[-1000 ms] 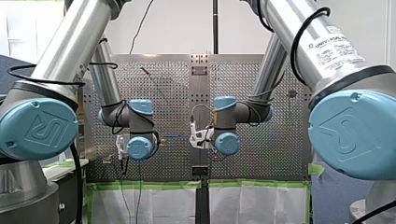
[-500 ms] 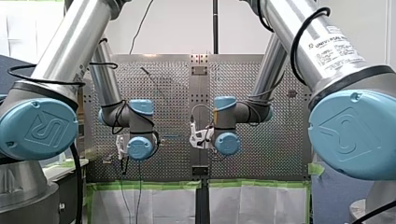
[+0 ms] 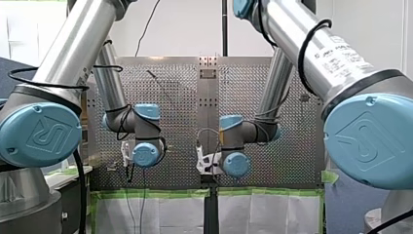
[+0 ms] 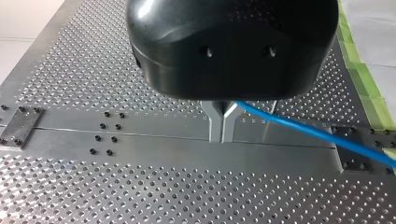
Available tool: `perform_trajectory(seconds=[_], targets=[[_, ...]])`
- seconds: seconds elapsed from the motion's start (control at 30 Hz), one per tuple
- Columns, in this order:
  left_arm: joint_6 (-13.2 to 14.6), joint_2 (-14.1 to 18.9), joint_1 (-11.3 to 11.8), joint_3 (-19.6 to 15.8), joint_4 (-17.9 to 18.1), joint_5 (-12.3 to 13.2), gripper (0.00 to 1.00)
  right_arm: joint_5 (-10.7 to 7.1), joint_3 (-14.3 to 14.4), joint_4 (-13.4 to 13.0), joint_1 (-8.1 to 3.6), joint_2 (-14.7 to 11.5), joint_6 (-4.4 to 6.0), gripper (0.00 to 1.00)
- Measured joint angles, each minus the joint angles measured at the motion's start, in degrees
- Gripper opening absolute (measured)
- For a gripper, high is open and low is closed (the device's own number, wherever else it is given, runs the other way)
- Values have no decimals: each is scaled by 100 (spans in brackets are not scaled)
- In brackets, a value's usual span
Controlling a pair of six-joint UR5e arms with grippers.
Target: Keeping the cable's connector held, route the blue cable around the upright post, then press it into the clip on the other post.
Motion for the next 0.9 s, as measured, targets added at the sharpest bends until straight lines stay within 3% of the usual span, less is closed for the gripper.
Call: perform_trajectory(seconds=[0.2,0.53,0.9], targets=[[0,0,0,0,0,0,0,1,-1,2,1,198,0,0],[334,-328,-8,-8,-324,-206,0,1,-1,2,1,217,0,0],[386,-376,-9,-9,-369,-220,0,1,-1,3,1,218,0,0]])
